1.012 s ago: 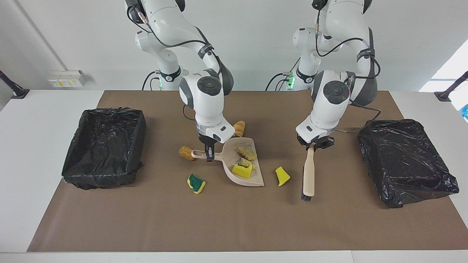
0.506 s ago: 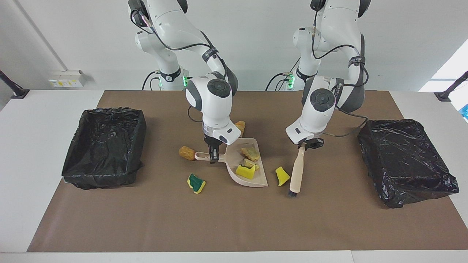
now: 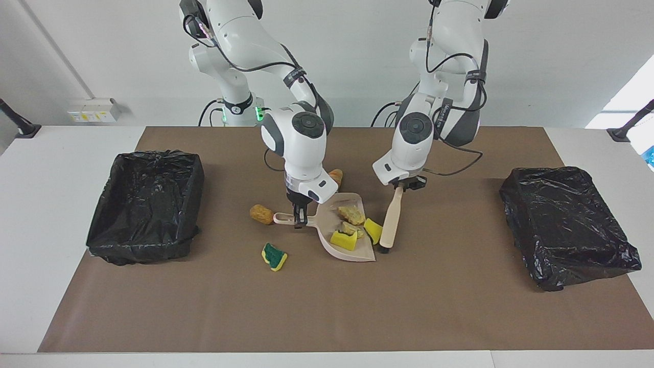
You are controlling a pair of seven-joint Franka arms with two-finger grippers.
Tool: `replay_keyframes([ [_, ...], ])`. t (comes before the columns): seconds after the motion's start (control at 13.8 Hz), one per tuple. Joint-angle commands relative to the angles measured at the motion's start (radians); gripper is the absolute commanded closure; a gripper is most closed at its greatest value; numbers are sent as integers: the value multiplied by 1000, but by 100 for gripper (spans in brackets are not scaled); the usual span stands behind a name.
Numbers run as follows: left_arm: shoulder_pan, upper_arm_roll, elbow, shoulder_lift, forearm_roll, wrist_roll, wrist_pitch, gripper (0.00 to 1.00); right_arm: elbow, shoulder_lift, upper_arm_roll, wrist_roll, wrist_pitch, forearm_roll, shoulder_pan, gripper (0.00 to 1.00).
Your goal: Sweep and dump trash in bin
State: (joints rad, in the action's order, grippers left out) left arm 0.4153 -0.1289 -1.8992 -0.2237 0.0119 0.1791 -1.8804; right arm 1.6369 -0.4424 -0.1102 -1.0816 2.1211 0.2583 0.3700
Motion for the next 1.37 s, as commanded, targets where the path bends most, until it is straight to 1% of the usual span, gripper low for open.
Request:
replay_keyframes([
  [0.0,80,14,-32,44,-41,97,12,100,18,-9,-11,29,35,-68,-9,100],
  [0.14,99,14,-32,47,-84,170,0,100,55,-2,-11,-12,97,-146,-19,100],
  [0.36,120,12,-29,44,-105,304,-55,100,57,-2,-12,-27,92,-186,-31,100],
  [0.51,112,14,-28,44,-105,307,-42,100,55,-1,-11,-21,83,-186,-31,100],
  [0.65,102,21,-15,49,-105,307,3,100,49,4,-11,-17,71,-186,-28,100],
  [0.8,71,25,-3,93,-104,290,55,100,47,25,-11,-20,53,-186,-37,100],
  [1.08,27,26,0,191,-104,277,104,100,46,45,-11,-29,42,-183,-49,100],
  [1.3,-13,28,11,273,-104,240,200,100,49,51,-11,-29,36,-185,-60,100],
])
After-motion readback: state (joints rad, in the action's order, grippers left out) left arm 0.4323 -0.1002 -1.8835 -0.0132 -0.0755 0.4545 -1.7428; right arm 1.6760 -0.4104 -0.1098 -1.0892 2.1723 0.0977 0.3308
